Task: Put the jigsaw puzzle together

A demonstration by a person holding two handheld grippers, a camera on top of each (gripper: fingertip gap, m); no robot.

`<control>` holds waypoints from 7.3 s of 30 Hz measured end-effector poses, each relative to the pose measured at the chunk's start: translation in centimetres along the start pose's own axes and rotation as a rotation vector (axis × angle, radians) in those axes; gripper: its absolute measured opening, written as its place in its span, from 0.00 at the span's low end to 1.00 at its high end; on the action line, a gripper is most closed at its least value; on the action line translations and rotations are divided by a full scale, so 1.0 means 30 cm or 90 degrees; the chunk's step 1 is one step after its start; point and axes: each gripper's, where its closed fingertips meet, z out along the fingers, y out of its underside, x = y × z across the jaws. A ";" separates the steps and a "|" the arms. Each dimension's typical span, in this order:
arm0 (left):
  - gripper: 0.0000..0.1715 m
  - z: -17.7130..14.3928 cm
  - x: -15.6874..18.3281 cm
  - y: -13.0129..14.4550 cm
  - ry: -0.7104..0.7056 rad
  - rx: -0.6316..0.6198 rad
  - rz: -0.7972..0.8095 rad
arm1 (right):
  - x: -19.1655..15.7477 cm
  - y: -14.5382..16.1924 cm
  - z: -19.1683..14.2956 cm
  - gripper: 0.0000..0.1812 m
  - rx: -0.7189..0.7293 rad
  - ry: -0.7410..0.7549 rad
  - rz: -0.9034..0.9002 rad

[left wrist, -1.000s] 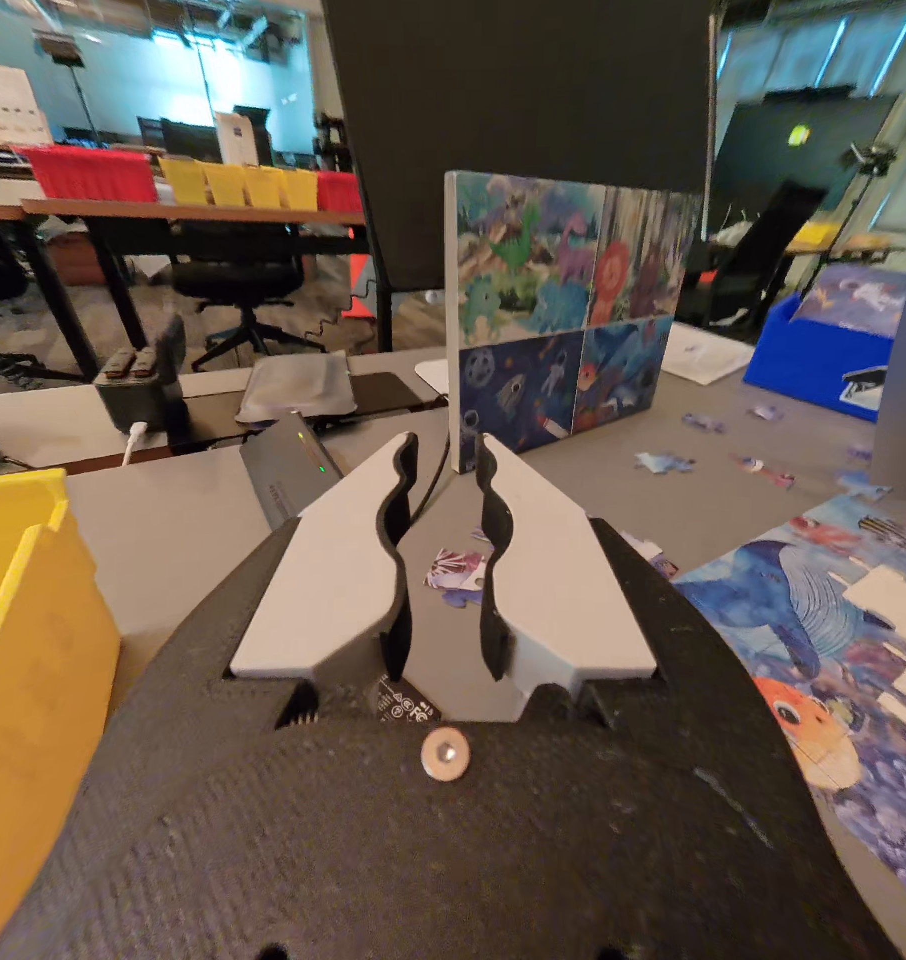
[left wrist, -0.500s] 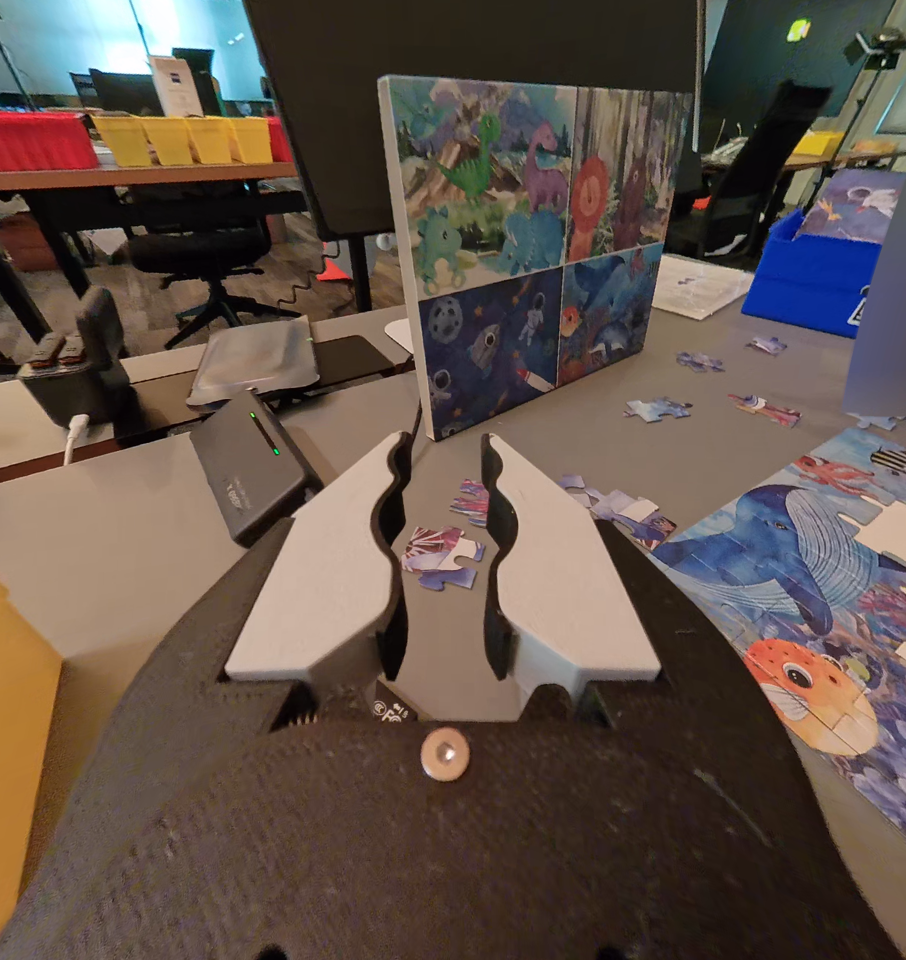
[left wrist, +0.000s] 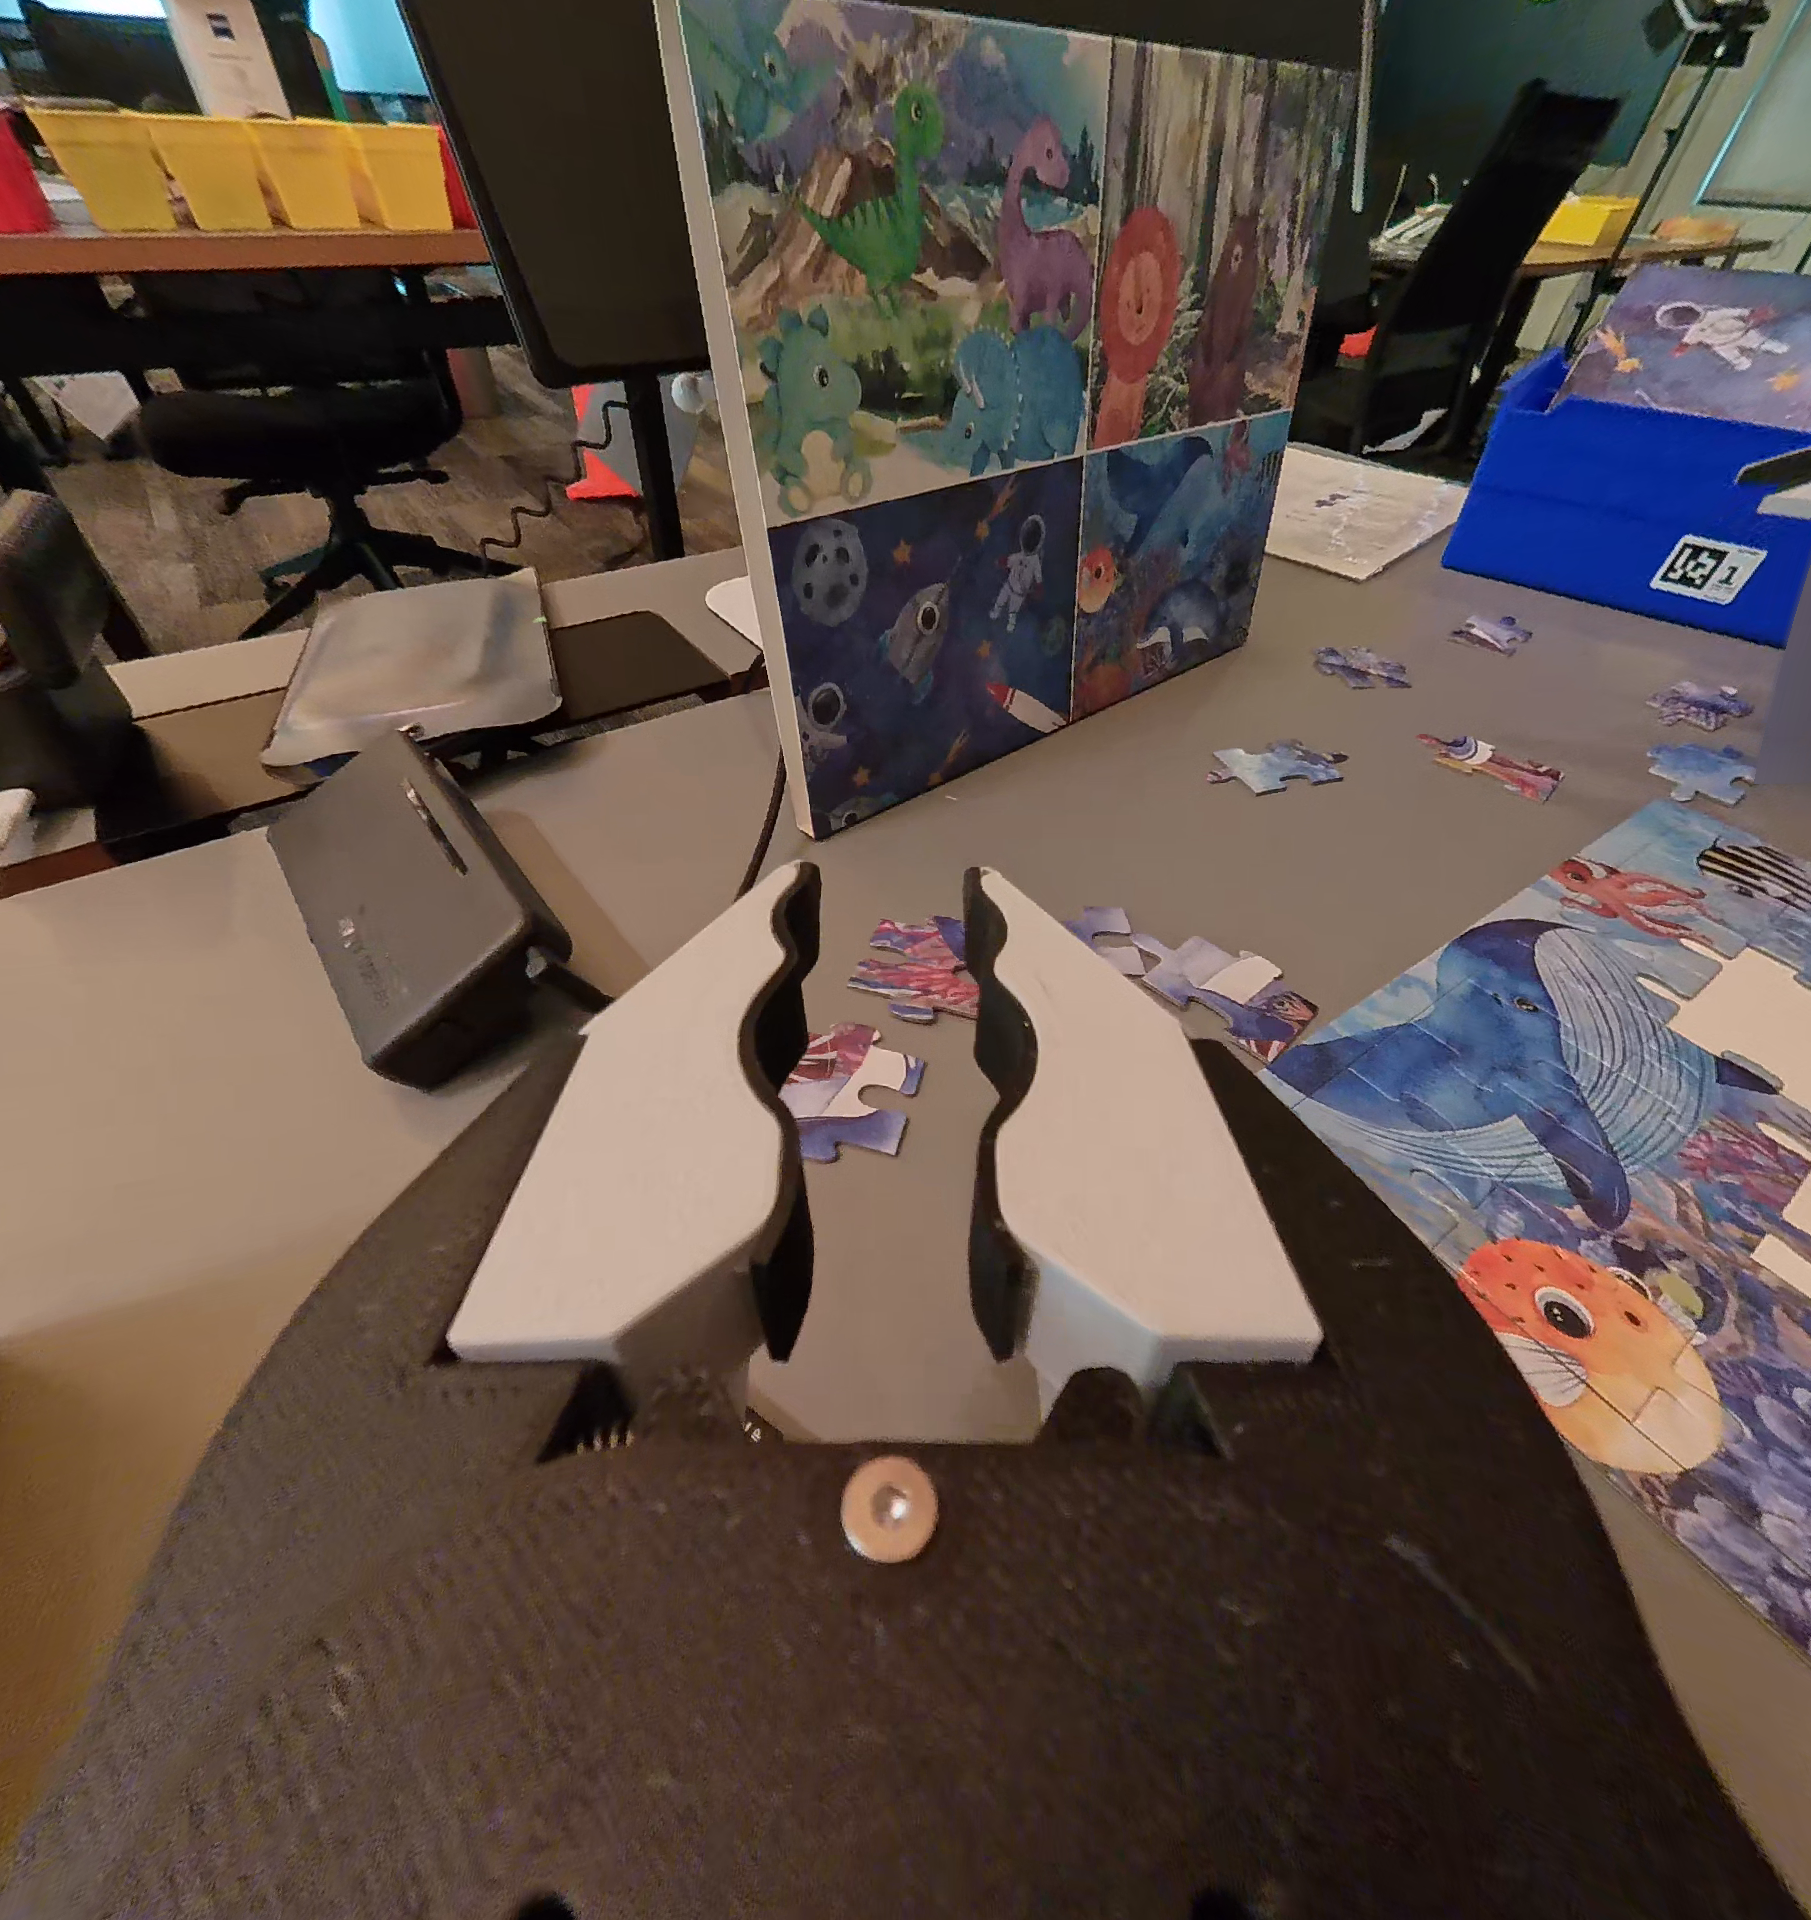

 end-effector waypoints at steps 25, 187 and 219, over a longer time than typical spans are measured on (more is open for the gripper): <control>0.14 0.028 -0.001 0.048 -0.001 -0.031 0.007 | 0.082 -0.122 -0.100 0.21 0.079 0.137 -0.083; 0.12 0.116 0.278 0.060 0.083 -0.051 0.209 | 0.000 0.143 0.162 0.05 -0.331 -0.115 0.065; 0.12 0.124 0.318 0.107 0.124 -0.079 0.240 | -0.088 0.200 0.320 0.13 -0.382 -0.322 -0.006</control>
